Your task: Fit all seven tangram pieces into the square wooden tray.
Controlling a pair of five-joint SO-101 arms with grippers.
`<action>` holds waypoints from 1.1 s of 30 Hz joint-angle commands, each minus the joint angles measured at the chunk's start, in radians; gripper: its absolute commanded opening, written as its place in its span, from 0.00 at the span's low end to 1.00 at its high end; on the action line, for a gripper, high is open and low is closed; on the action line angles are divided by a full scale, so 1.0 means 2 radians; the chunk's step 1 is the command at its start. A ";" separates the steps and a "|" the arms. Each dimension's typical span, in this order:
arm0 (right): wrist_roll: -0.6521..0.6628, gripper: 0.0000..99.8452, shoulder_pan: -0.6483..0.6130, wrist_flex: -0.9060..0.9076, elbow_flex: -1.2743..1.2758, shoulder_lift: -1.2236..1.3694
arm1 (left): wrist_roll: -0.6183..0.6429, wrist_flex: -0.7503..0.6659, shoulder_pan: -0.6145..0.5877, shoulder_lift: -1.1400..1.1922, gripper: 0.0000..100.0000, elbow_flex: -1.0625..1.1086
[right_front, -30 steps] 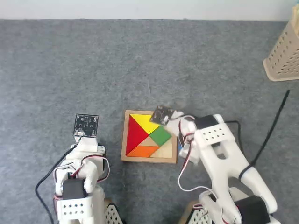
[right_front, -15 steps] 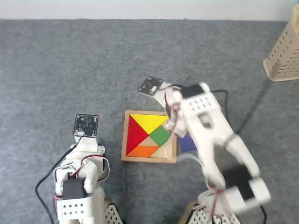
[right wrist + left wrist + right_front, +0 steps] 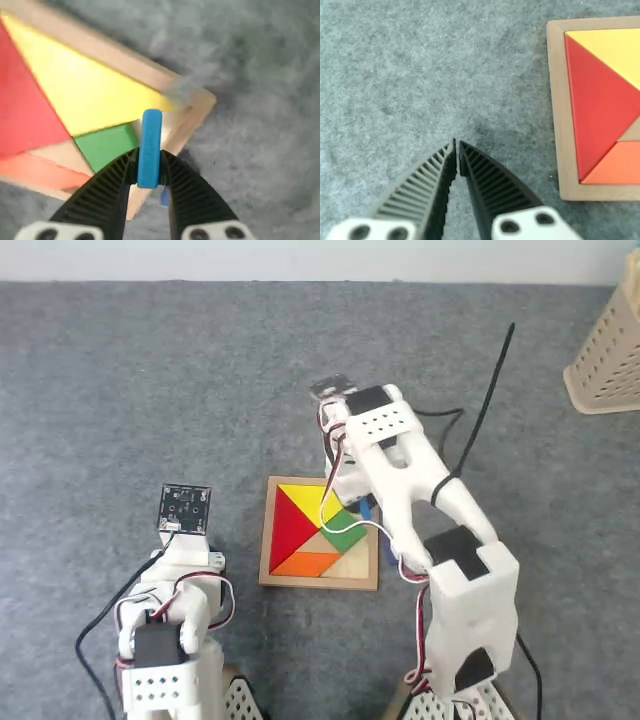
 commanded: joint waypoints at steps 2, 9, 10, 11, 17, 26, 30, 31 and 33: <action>-0.033 0.01 0.007 -0.006 -0.026 -0.009 | -0.002 0.004 0.000 -0.010 0.01 -0.003; -0.082 0.01 0.006 -0.013 -0.009 -0.008 | -0.002 0.004 0.000 -0.010 0.01 -0.003; -0.087 0.01 0.006 -0.022 -0.001 -0.008 | -0.002 0.004 0.000 -0.010 0.01 -0.003; -0.096 0.01 0.007 -0.035 0.012 -0.009 | -0.002 0.004 0.000 -0.010 0.01 -0.003; -0.111 0.01 0.022 -0.119 0.090 -0.030 | -0.002 0.004 0.000 -0.010 0.01 -0.003; -0.109 0.01 0.041 -0.119 0.124 -0.080 | -0.002 0.004 0.000 -0.010 0.01 -0.003; -0.091 0.01 0.049 -0.110 0.124 -0.103 | -0.002 0.004 0.000 -0.010 0.01 -0.003; -0.089 0.01 0.049 -0.108 0.124 -0.106 | -0.002 0.004 0.000 -0.010 0.01 -0.003; -0.089 0.01 0.047 -0.109 0.127 -0.108 | -0.002 0.004 0.000 -0.010 0.01 -0.003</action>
